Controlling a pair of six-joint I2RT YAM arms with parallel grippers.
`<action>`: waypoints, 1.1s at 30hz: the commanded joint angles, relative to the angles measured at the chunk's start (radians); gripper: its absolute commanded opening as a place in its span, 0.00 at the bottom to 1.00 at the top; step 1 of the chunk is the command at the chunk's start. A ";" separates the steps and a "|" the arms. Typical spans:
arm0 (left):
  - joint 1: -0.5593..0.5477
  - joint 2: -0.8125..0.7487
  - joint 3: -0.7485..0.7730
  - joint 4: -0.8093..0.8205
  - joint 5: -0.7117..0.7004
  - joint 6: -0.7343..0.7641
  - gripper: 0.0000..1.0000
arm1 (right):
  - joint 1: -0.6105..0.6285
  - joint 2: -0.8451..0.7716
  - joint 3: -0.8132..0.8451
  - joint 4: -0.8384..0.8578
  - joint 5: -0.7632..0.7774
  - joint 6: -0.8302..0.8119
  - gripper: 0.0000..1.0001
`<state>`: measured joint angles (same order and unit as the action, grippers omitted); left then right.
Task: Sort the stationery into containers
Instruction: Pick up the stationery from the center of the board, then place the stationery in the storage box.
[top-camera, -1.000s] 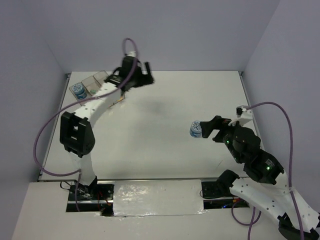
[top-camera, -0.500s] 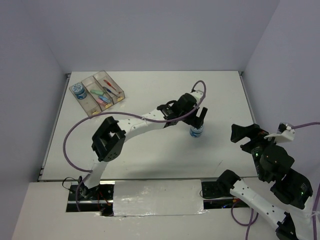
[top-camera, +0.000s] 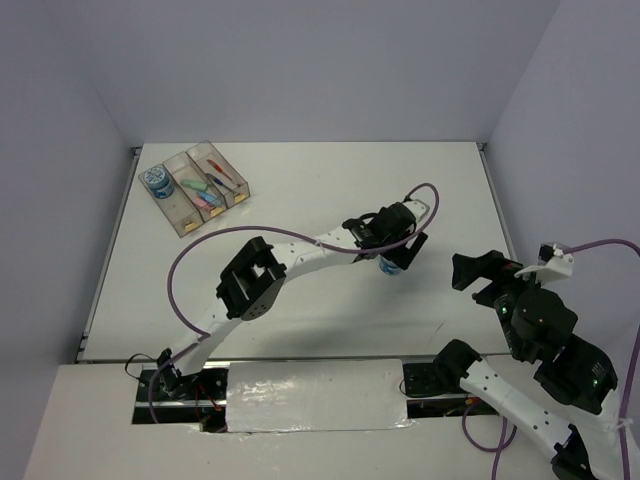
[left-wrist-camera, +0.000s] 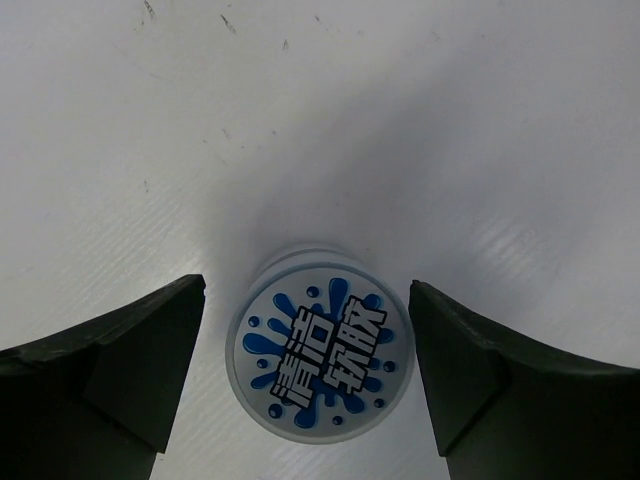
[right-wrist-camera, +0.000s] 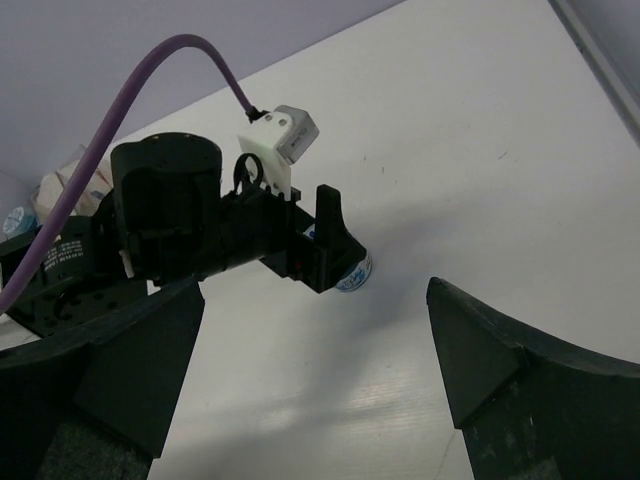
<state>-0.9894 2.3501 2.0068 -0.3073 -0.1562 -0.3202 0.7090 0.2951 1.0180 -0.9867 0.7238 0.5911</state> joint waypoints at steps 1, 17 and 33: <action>-0.003 0.003 0.009 -0.004 -0.048 0.024 0.94 | -0.002 -0.007 -0.013 0.065 -0.024 -0.031 1.00; 0.196 -0.386 -0.177 -0.087 -0.322 -0.141 0.00 | -0.002 -0.014 -0.022 0.125 -0.066 -0.079 1.00; 1.135 -0.367 -0.099 -0.283 -0.223 -0.342 0.00 | 0.000 0.127 -0.130 0.316 -0.261 -0.145 1.00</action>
<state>0.1963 1.9625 1.8343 -0.6044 -0.4934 -0.6811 0.7090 0.4049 0.8986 -0.7582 0.5110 0.4759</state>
